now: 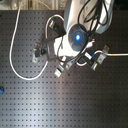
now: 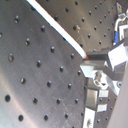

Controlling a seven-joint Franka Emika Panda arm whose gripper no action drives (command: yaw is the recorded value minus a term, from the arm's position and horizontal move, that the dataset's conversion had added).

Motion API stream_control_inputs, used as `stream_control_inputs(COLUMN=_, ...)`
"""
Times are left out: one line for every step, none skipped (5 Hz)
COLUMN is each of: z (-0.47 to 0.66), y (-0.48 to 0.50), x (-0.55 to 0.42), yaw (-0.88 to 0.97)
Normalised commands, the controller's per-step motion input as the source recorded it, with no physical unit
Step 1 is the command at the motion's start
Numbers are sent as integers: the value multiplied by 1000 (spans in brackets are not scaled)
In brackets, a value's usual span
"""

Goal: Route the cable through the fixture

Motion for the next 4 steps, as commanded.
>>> stream_control_inputs(z=-548, y=-18, x=170, yaw=-488)
stream_control_inputs(z=-505, y=-24, x=272, yaw=-346)
stream_control_inputs(z=165, y=60, x=170, yaw=246)
stream_control_inputs(z=343, y=330, x=-16, yaw=423)
